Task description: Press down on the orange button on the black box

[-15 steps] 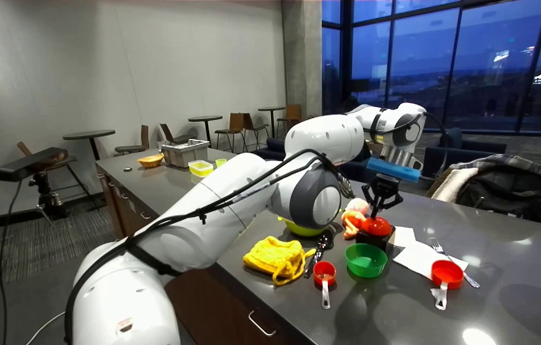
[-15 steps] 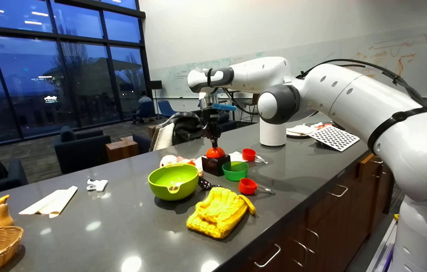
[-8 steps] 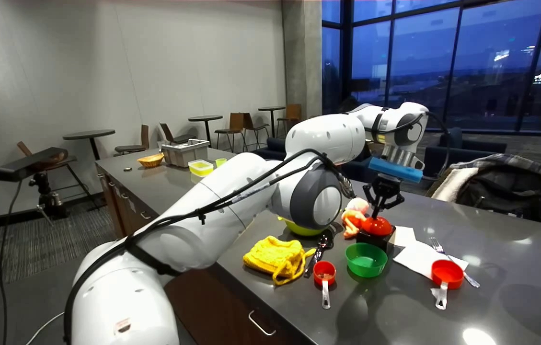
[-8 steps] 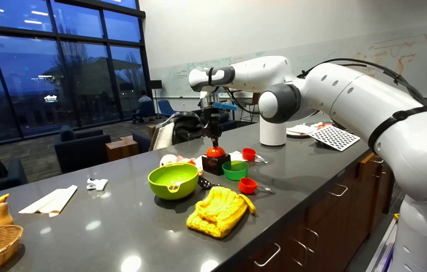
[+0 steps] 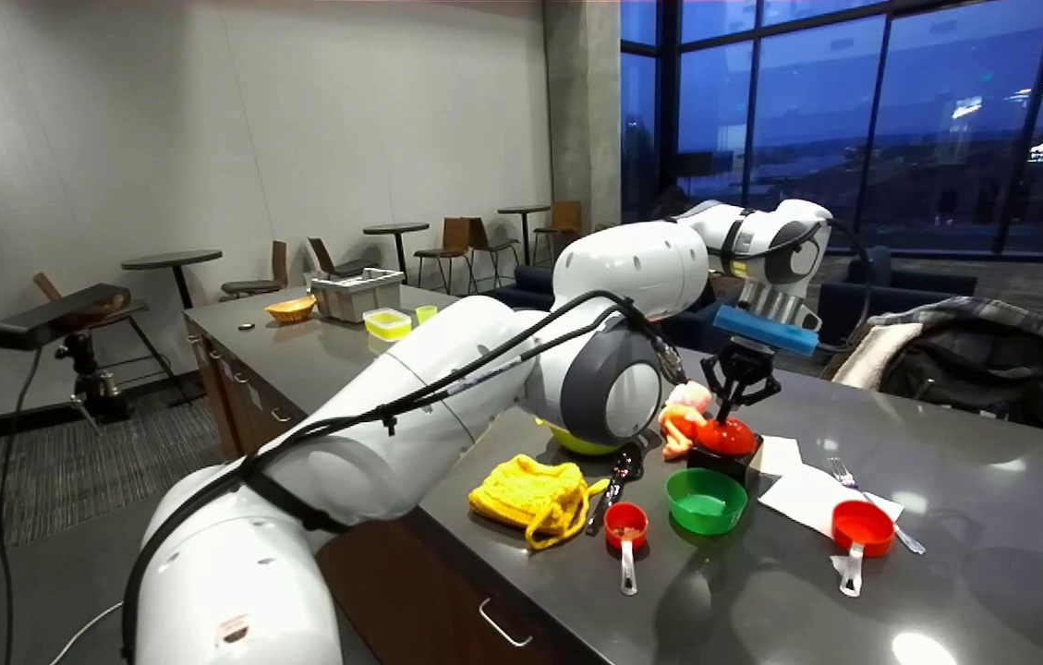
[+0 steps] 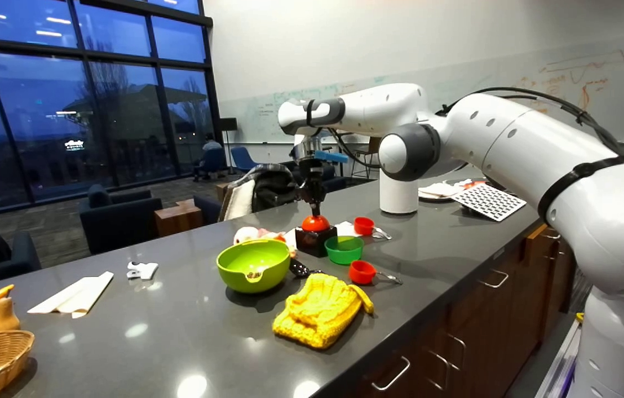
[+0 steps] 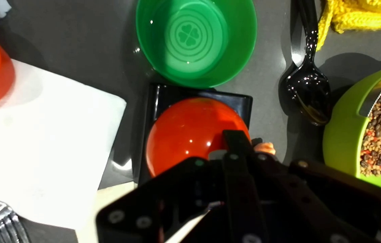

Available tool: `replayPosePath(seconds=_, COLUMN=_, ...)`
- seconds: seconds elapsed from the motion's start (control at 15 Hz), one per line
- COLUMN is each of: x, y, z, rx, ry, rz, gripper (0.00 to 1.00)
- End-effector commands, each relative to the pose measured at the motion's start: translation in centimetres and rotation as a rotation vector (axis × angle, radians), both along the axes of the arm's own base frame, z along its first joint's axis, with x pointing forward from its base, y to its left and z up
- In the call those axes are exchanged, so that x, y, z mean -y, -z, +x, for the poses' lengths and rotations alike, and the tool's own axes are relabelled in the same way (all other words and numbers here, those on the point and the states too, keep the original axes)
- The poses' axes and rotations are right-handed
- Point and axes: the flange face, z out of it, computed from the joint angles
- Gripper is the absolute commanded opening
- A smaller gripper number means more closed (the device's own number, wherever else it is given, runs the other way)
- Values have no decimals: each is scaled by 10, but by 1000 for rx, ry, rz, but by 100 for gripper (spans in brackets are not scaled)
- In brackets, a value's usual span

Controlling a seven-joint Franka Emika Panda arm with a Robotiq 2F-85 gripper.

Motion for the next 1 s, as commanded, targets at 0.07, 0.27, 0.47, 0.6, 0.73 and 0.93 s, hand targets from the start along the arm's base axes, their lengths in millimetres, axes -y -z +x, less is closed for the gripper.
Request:
replayPosePath(seconds=0.07, x=10, y=28, z=-2, rx=-43, ry=-1, rz=19, gripper=0)
replayPosePath(seconds=0.27, x=9, y=28, z=-3, rx=-53, ry=-1, rz=19, gripper=0)
replayPosePath(seconds=0.47, x=10, y=30, z=-6, rx=-75, ry=1, rz=21, gripper=0)
replayPosePath(seconds=0.6, x=11, y=27, z=-8, rx=-83, ry=3, rz=17, gripper=0)
replayPosePath(seconds=0.73, x=11, y=22, z=-9, rx=-84, ry=5, rz=12, gripper=0)
replayPosePath(seconds=0.93, x=9, y=10, z=-9, rx=-71, ry=7, rz=-5, gripper=0)
